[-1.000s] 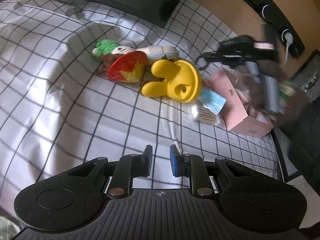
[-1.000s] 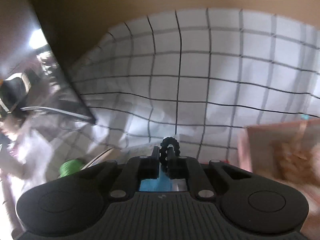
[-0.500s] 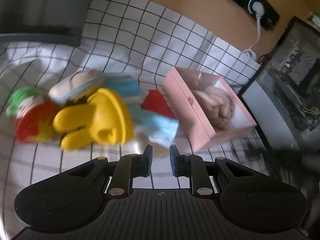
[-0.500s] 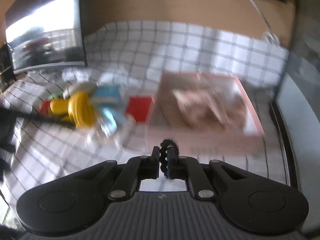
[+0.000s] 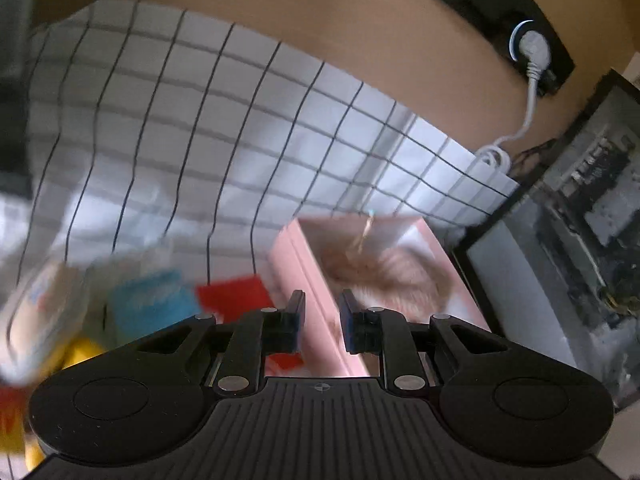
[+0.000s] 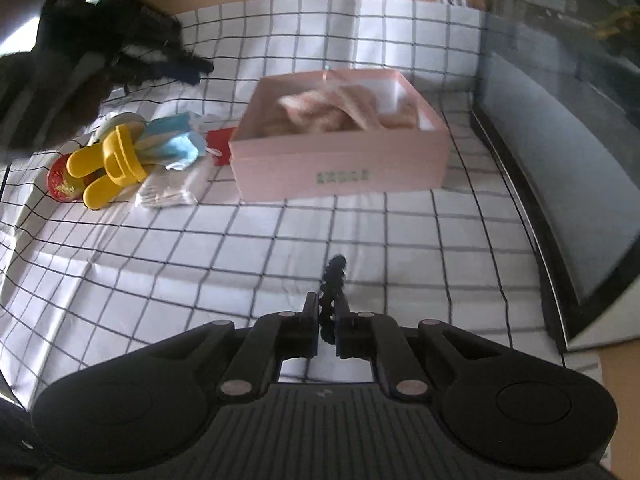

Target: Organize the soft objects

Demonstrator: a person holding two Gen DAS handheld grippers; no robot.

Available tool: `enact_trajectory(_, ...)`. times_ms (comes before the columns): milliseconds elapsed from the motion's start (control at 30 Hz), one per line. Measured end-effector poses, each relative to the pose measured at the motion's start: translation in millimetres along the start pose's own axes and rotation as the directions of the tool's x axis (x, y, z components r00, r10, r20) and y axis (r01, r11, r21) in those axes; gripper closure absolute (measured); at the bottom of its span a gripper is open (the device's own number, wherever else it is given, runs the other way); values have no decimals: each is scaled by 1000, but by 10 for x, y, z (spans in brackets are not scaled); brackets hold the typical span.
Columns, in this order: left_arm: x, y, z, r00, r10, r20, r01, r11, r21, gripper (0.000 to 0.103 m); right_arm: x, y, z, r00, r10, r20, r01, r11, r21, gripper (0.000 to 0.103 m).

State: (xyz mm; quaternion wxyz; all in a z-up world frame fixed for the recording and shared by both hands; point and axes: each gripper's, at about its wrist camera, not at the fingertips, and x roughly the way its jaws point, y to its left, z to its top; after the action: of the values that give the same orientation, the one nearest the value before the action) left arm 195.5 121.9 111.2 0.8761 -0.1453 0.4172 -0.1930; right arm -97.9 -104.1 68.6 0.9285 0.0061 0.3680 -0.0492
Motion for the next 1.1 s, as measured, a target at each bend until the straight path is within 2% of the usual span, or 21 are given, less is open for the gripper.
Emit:
enact_trajectory(100,435,-19,193,991,105,-79,-101,994,49,83,-23,-70,-52,1000,-10,-7,10,1000,16,96)
enact_trajectory(200,916,96,259,960,237,-147,-216,965,146,83,-52,-103,-70,1000,-26,-12,26,999,19,96)
enact_trajectory(300,1139,236,231,937,308,-161,-275,941,199,83,-83,-130,-81,999,-30,-15,30,999,20,96)
enact_trajectory(400,1182,280,168,943,288,-164,-243,938,246,84,-52,-151,-92,999,-26,-34,26,999,22,96)
enact_trajectory(500,1148,180,72,952,226,-207,-151,934,323,84,-2,-148,-67,999,-15,-41,16,1000,20,96)
enact_trajectory(567,1088,84,-50,951,183,-248,-79,922,379,84,42,-132,-7,999,-2,-35,2,1000,8,96)
enact_trajectory(633,998,32,-184,949,163,-269,-36,905,424,84,87,-89,67,1000,12,-21,-13,1000,-18,96)
enact_trajectory(733,771,63,-414,945,123,-303,11,915,404,84,174,-5,205,999,42,-1,-42,998,-56,96)
enact_trajectory(800,589,113,-574,945,113,-308,17,921,388,84,244,52,300,998,64,8,-63,995,-76,96)
enact_trajectory(900,294,80,-853,944,104,-312,32,915,402,84,371,169,407,996,91,5,-90,990,-108,96)
enact_trajectory(1033,-62,29,-1172,955,70,-289,55,913,404,84,515,365,421,997,77,-8,-77,979,-190,96)
enact_trajectory(1100,-275,29,-1281,968,46,-247,55,920,387,82,559,413,402,999,47,-8,-47,975,-218,96)
